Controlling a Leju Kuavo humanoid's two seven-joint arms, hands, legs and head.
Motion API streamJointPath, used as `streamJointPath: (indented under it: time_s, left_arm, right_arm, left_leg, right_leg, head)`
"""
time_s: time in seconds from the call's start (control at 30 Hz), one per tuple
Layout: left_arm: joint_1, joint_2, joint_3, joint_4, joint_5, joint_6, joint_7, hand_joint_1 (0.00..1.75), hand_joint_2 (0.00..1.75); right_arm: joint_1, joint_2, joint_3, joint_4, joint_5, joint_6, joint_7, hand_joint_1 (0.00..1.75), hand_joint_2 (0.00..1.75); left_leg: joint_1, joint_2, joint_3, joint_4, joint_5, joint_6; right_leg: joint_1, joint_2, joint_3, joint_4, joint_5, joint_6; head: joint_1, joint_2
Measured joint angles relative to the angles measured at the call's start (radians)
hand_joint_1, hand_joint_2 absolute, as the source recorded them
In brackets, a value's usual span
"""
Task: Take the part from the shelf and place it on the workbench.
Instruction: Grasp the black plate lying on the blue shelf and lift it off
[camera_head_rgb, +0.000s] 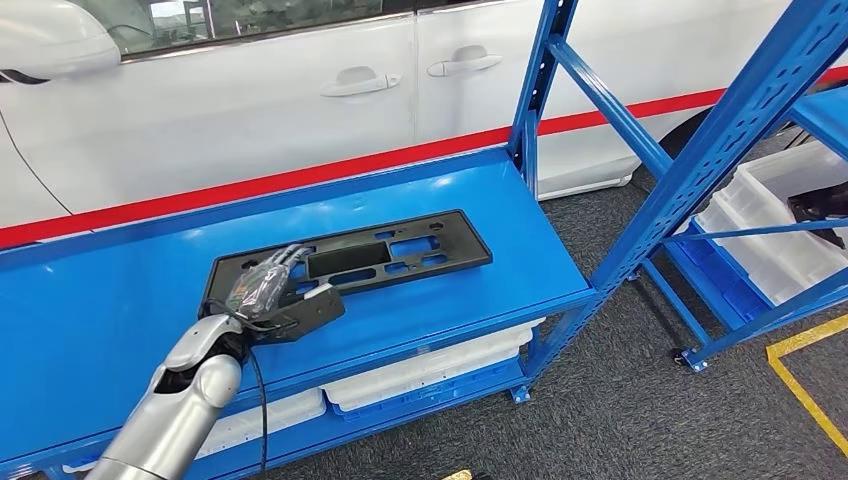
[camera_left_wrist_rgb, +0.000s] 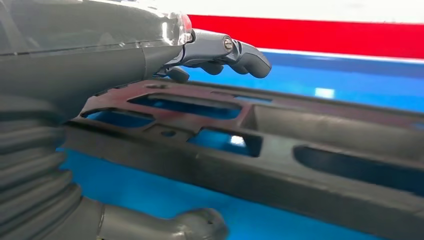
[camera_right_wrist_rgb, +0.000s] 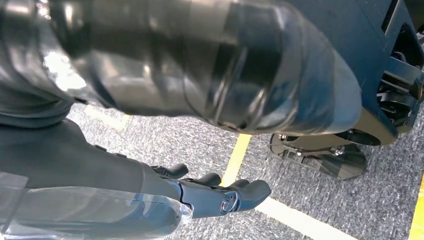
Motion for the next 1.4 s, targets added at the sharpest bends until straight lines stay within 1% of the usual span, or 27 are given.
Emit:
streamJointPath:
  time_s: [0.27, 0.3, 0.4, 0.43, 0.67, 1.4]
  left_arm:
    - [0.006, 0.006, -0.001, 0.043, -0.031, 0.014, 0.012, 0.0, 1.75]
    - [0.006, 0.006, -0.001, 0.045, -0.033, 0.016, 0.013, 0.25, 1.75]
    - [0.005, 0.006, -0.001, 0.053, -0.037, 0.018, 0.014, 1.56, 1.75]
    - [0.005, 0.006, -0.001, 0.056, -0.038, 0.018, 0.015, 1.75, 1.75]
    - [-0.006, 0.007, -0.001, 0.065, -0.045, 0.019, 0.015, 1.75, 1.75]
    - [-0.005, 0.008, -0.001, 0.079, -0.047, 0.019, 0.009, 1.75, 1.75]
  right_arm:
    - [0.0, 0.0, 0.011, 0.0, 0.0, 0.0, 0.008, 0.0, 0.0]
    - [0.0, 0.0, 0.012, 0.0, 0.0, 0.0, 0.008, 0.0, 0.0]
    - [-0.001, 0.0, 0.014, 0.0, 0.0, 0.0, 0.008, 0.0, 0.0]
    - [-0.001, 0.0, 0.014, 0.0, 0.0, 0.0, 0.008, 0.0, 0.0]
    - [-0.002, 0.0, 0.014, 0.0, -0.002, 0.001, 0.008, 0.0, 0.0]
    - [-0.003, 0.0, 0.015, 0.0, -0.005, 0.004, 0.008, 0.0, 0.0]
  left_leg:
    - [0.0, 0.0, 0.0, 0.0, 0.0, 0.0]
    - [0.0, 0.0, 0.0, 0.0, 0.0, 0.0]
    - [0.0, 0.0, 0.001, 0.0, 0.0, 0.0]
    - [0.0, 0.0, 0.001, 0.0, 0.0, 0.0]
    - [0.0, 0.0, 0.002, 0.0, 0.0, 0.0]
    - [0.0, 0.0, 0.003, 0.0, 0.0, 0.0]
  right_leg:
    - [0.0, 0.0, 0.0, 0.0, 0.0, 0.0]
    - [0.0, 0.0, 0.0, 0.0, 0.0, 0.0]
    - [0.0, 0.0, 0.001, 0.0, 0.0, 0.0]
    - [0.0, 0.0, 0.001, 0.0, 0.0, 0.0]
    - [0.0, -0.001, 0.003, 0.0, 0.0, 0.0]
    - [0.0, 0.0, 0.003, 0.0, 0.0, 0.0]
  head:
    - [0.0, 0.0]
    - [0.0, 0.0]
    - [0.0, 0.0]
    - [0.0, 0.0]
    - [0.0, 0.0]
    - [0.0, 0.0]
